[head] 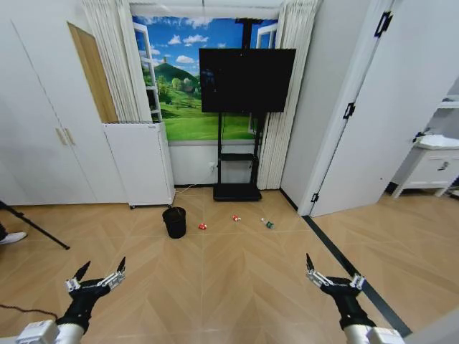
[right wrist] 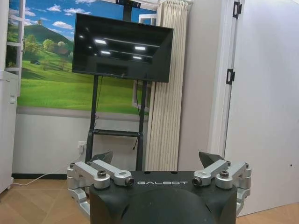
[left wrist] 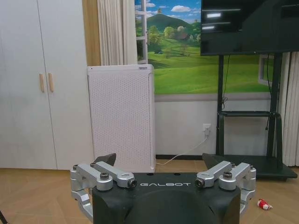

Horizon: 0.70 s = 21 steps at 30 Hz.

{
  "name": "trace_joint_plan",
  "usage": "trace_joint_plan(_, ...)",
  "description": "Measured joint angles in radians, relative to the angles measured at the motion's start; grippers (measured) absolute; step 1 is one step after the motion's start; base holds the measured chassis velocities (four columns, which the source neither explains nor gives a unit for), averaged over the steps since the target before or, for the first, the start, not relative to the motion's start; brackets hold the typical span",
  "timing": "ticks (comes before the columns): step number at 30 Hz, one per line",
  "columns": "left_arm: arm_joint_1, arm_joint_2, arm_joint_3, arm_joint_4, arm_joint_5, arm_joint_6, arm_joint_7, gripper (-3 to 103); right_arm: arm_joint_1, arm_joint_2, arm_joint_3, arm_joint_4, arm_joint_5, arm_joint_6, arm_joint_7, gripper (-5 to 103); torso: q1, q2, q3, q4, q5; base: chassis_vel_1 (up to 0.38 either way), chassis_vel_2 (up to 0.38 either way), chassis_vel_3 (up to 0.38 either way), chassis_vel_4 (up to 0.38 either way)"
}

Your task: Pick up the trash bin and place the garbage on the floor into it.

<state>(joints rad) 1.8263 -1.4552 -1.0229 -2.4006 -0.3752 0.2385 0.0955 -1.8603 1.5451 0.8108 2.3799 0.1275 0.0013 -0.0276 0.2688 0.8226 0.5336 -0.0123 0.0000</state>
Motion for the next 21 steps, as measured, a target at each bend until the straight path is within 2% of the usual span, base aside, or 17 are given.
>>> trace_joint_plan(13, -0.002, -0.002, -0.008, 0.004, -0.004, -0.004, 0.001, 100, 0.007, -0.001, -0.004, -0.007, -0.001, -0.033, -0.018, 100, 0.000, 0.000, 0.000, 0.0000, 0.0000, 0.000, 0.000, 0.000, 0.000)
trace_joint_plan(21, 0.004, -0.011, -0.004, 0.003, 0.003, -0.010, 0.002, 100, 0.010, -0.025, -0.017, -0.009, -0.012, -0.036, -0.080, 100, 0.000, 0.000, 0.000, 0.0000, 0.0000, -0.028, 0.030, 0.034, -0.032)
